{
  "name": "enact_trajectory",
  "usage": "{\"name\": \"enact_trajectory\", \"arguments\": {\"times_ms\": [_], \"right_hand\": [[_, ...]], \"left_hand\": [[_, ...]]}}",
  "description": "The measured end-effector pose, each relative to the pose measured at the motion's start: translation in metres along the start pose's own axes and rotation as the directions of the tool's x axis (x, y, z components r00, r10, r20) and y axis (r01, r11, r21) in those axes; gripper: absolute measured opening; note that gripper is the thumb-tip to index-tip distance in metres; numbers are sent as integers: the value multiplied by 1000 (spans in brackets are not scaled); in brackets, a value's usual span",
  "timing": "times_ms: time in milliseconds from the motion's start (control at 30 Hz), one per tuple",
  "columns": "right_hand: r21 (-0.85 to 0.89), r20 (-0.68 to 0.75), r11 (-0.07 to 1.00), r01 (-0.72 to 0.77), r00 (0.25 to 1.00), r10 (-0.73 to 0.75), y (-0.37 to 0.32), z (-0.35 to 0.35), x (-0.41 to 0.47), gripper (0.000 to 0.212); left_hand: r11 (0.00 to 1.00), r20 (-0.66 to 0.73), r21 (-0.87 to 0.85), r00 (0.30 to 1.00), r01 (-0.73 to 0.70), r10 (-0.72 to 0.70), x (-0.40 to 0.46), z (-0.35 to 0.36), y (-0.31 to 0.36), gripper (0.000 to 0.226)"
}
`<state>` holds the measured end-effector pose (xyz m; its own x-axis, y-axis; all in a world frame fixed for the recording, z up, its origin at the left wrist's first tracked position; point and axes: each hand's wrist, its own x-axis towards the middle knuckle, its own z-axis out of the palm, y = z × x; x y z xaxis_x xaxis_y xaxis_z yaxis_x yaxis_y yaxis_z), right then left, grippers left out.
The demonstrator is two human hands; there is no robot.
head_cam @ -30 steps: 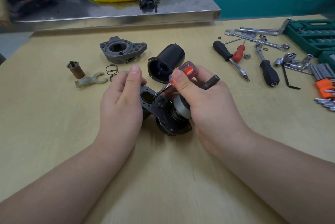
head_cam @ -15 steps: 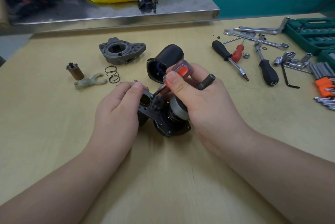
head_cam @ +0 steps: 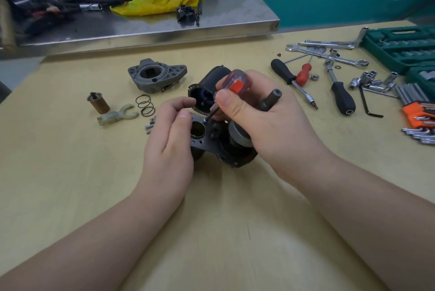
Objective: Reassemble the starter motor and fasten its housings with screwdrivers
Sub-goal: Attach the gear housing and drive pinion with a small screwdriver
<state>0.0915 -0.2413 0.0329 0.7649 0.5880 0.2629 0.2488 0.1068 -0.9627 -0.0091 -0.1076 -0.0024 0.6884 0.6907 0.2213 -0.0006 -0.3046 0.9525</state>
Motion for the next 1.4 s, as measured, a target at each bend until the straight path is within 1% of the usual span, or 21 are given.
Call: {"name": "enact_trajectory", "arguments": {"times_ms": [133, 233, 367, 433, 533, 633, 733, 867, 933, 1100, 1200, 1300, 1400], "right_hand": [[15, 12, 1000, 14, 1000, -14, 2, -7, 6, 20], [29, 27, 999, 23, 999, -24, 6, -8, 7, 24], [47, 31, 998, 37, 999, -38, 10, -8, 6, 22], [79, 19, 996, 41, 999, -42, 14, -8, 6, 17], [144, 10, 990, 12, 1000, -13, 21, -5, 6, 13], [187, -1, 982, 12, 1000, -12, 29, -2, 6, 14], [192, 1, 981, 37, 999, -38, 33, -1, 6, 19], [197, 64, 980, 13, 998, -26, 31, -5, 9, 16], [200, 116, 980, 5, 993, -28, 28, -11, 12, 19], [128, 163, 990, 53, 984, -73, 22, -18, 13, 29], [75, 116, 990, 115, 985, -124, 17, -15, 10, 35], [-88, 34, 972, 218, 976, -216, 13, -15, 9, 36], [-218, 39, 936, 277, 960, -276, 10, -17, 10, 36]], "left_hand": [[1000, 122, -25, 993, -1, 4, 9, -4, -1, 34], [998, 207, -59, 978, 10, 2, 18, -11, -1, 33], [995, 243, 54, 968, -86, 70, 22, -11, -4, 28], [992, 236, 60, 967, -109, 91, 22, -8, -5, 27], [995, 193, 13, 976, -103, 99, 22, -4, -5, 28], [994, 173, -14, 979, -109, 110, 21, -3, -6, 33], [994, 151, 0, 983, -106, 105, 20, -5, -7, 32], [995, 109, 24, 990, -97, 94, 22, -8, -10, 32], [995, 101, 38, 991, -92, 88, 24, -8, -10, 32], [993, 111, 57, 989, -106, 100, 23, -10, -7, 33], [993, 108, 56, 989, -106, 100, 21, -11, -5, 33], [993, 107, 60, 990, -98, 91, 20, -11, -5, 31], [993, 103, 60, 990, -105, 98, 20, -12, -4, 33]]}}
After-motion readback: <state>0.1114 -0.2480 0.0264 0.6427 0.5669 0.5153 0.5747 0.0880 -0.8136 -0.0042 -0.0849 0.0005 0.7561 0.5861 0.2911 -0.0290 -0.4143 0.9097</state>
